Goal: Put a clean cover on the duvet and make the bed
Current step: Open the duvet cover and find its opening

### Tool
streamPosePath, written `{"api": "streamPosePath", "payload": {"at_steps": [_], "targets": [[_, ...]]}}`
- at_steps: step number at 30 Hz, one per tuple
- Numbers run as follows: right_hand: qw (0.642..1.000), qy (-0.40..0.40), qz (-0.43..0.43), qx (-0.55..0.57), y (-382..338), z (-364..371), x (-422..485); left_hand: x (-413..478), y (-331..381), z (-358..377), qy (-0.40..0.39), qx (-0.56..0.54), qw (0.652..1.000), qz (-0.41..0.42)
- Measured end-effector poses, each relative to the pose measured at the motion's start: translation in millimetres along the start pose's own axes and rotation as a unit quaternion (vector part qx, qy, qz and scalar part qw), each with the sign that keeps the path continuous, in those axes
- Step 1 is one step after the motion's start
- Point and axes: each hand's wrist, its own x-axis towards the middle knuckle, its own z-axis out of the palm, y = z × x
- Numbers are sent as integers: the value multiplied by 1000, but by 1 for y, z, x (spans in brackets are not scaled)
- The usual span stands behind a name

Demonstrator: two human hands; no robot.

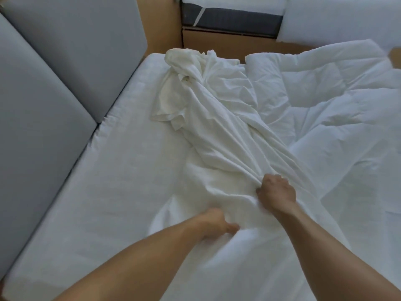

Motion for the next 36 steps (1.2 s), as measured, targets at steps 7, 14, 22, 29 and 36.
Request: {"api": "streamPosePath", "payload": {"at_steps": [7,14,22,29,36], "targets": [[982,13,7,189,25,-4,6,10,3,29,99,-13,995,18],[886,230,179,362,126,-70,6,-54,-2,-89,229,-190,946,125],[943,27,239,229,112,-29,-8,-56,-14,-67,145,-211,964,73],[962,193,6,195,38,-63,20,-16,-6,-52,-26,-334,934,-123],[996,12,20,90,21,-40,39,14,22,-29,-69,-447,888,-81]]}}
